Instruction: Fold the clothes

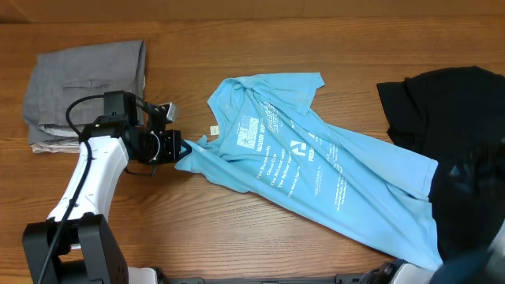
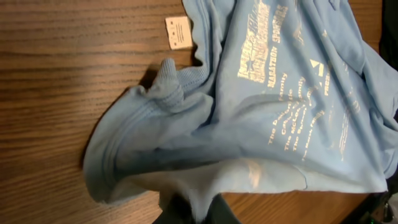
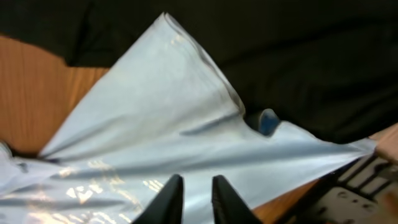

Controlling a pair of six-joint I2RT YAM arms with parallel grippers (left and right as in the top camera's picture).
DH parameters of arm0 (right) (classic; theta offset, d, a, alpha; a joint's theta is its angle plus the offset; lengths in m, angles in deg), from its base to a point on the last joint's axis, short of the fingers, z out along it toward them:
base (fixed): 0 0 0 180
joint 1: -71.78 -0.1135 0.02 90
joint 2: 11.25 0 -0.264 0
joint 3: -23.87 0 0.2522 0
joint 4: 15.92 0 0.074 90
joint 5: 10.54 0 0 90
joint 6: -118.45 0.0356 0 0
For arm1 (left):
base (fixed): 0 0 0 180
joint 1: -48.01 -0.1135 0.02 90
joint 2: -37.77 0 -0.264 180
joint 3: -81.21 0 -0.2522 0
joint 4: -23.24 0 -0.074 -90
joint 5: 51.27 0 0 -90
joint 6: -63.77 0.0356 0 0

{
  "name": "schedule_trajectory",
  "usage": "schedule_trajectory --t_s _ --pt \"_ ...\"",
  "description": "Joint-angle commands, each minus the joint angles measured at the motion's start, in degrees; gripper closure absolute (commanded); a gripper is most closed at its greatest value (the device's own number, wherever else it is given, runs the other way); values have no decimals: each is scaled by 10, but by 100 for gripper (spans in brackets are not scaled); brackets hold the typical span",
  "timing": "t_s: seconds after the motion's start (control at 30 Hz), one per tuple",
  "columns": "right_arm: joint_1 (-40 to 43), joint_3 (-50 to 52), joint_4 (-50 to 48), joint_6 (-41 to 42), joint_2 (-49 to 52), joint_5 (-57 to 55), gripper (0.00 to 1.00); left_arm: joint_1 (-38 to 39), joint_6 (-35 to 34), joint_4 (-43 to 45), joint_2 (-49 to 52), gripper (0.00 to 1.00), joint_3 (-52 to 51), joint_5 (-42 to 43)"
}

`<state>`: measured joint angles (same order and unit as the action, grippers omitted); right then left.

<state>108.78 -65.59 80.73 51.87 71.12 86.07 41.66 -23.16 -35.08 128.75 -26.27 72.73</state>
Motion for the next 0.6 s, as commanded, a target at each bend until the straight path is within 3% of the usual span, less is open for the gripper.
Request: schedule_trajectory --t_s 0.0,0.1,0.23,0.5,0.57 --pt "3 96 -18 6 -101 10 76 4 -11 7 -7 91 -1 2" --pt "3 167 -35 21 -146 28 67 6 -27 24 -7 91 -1 9" --pt "3 230 -54 47 -148 54 67 24 -35 45 -7 96 -1 42" --pt "3 328 -126 136 -132 74 96 84 -35 76 -7 96 -1 43" --pt "3 344 -138 156 -132 63 96 94 -35 85 -7 96 -1 43"
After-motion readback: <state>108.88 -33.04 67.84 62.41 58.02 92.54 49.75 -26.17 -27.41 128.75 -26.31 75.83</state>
